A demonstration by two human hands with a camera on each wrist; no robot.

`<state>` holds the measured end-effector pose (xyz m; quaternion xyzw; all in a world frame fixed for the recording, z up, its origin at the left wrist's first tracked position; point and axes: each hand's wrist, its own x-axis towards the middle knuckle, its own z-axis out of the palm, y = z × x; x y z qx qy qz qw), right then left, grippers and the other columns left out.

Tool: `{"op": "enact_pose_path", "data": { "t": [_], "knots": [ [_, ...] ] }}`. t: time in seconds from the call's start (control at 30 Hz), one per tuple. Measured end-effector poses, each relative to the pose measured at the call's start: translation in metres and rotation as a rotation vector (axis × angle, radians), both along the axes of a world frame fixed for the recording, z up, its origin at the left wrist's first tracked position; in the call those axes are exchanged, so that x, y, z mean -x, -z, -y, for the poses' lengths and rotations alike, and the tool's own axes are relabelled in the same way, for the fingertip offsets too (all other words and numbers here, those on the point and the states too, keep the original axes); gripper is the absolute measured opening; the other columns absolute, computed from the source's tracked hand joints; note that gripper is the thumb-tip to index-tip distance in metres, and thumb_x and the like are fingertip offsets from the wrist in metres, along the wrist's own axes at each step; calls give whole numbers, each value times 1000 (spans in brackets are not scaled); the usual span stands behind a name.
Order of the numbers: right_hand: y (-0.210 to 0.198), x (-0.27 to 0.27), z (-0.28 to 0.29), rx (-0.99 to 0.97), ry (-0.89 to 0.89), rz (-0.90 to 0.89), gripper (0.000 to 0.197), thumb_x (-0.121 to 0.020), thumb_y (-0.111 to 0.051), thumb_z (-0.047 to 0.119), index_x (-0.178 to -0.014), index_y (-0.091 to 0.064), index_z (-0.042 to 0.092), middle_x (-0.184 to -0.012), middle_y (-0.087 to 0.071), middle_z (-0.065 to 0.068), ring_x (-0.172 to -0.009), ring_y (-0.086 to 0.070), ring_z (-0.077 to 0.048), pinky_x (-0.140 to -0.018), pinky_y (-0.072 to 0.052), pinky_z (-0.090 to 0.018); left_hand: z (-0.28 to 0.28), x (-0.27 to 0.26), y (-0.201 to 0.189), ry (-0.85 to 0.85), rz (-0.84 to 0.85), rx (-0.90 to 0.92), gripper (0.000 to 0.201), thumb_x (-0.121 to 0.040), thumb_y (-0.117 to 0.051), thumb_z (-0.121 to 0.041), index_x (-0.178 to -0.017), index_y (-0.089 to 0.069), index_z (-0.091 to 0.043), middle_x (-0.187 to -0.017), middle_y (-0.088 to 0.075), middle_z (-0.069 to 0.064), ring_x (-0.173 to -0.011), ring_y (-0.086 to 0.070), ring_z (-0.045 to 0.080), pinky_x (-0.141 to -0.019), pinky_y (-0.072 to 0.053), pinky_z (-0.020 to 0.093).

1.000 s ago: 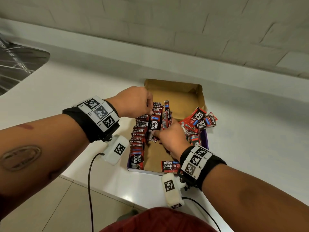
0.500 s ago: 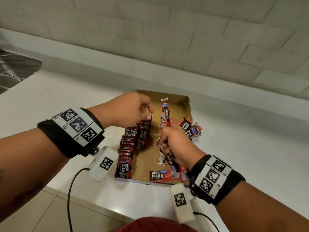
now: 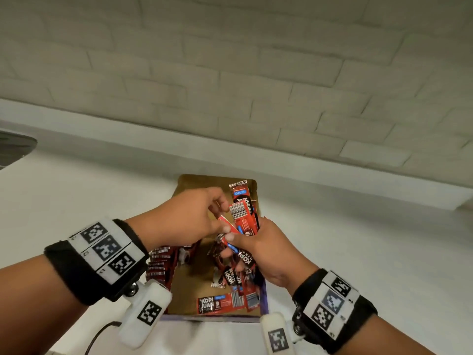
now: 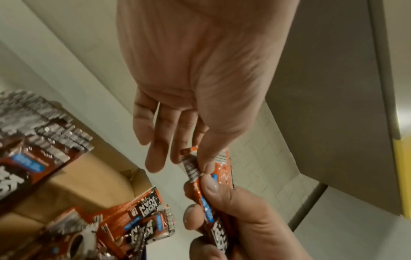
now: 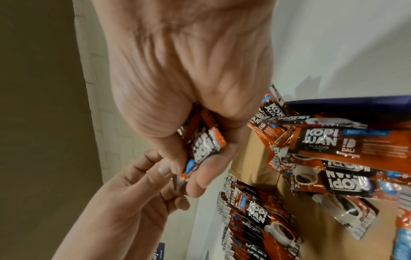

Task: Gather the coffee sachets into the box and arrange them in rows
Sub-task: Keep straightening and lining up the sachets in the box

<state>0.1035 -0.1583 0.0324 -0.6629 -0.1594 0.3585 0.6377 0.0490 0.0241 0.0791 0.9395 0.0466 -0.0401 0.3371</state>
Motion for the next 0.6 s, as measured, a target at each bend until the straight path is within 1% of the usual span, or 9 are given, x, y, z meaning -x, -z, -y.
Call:
{"op": "enact_pose_path", "data": {
  "t": [0.07,0.1,0.13,0.2,0.23,0.33,0.47,0.53,0.6],
  "knots": [
    [-2,0,5,-15,12,13,30,-93,-73,12,-121,-61,13,-102,-76,-10,-85,-77,-27,-51,-53,-28,6,-1,-5,-11,-49,122,20,-85,-80,-25,-95,-63,-30,-83,-74,-1,-67,-71,5,-70,-58,34],
    [-3,0,7,-30,17,14,27,-93,-73,11,-118,-63,11,-98,-77,-9,-81,-76,-25,-49,-51,-27,8,-2,-8,-15,-64,150,15,-86,-79,-20,-94,-66,-24,-79,-76,1,-66,-74,11,-70,-58,38],
    [-2,-1,9,-46,20,5,23,-92,-73,10,-114,-63,8,-93,-76,-9,-76,-75,-22,-47,-48,-25,8,-3,-11,-29,-65,165,11,-87,-77,-15,-93,-68,-19,-75,-76,1,-65,-74,14,-67,-58,37],
    [-1,-2,15,-76,37,-25,23,-91,-72,5,-113,-62,3,-86,-75,-9,-70,-71,-19,-43,-44,-22,6,-3,-16,-76,-47,215,9,-88,-76,-10,-91,-68,-12,-70,-75,3,-62,-73,14,-57,-55,28],
    [-2,-3,18,-80,48,-25,25,-91,-71,3,-114,-62,1,-85,-74,-10,-67,-70,-18,-42,-43,-21,2,-4,-17,-108,-32,246,9,-88,-76,-9,-91,-67,-11,-70,-75,5,-61,-72,15,-56,-54,27],
    [-1,-8,27,-44,94,11,23,-92,-71,5,-113,-62,-1,-81,-68,-14,-58,-60,-15,-43,-42,-21,-9,-3,-18,-171,8,318,9,-87,-76,-9,-90,-67,-9,-75,-76,9,-63,-72,20,-63,-57,36],
    [3,-9,30,-13,157,24,14,-93,-71,8,-104,-65,2,-75,-60,-16,-50,-50,-13,-45,-40,-23,-11,0,-16,-175,36,358,9,-88,-75,-10,-93,-67,-12,-80,-76,11,-69,-73,25,-72,-57,42],
    [5,-9,28,-9,185,19,10,-93,-71,8,-100,-65,4,-73,-56,-17,-49,-48,-13,-45,-39,-23,-9,3,-16,-136,30,342,11,-89,-75,-9,-95,-68,-15,-82,-75,10,-71,-74,25,-74,-58,41],
    [6,-8,26,-21,219,6,9,-93,-71,8,-100,-66,5,-77,-56,-19,-49,-47,-12,-45,-40,-23,-6,9,-17,-84,-1,307,10,-88,-75,-8,-93,-69,-16,-82,-75,8,-73,-75,24,-73,-60,40]
  ]
}}
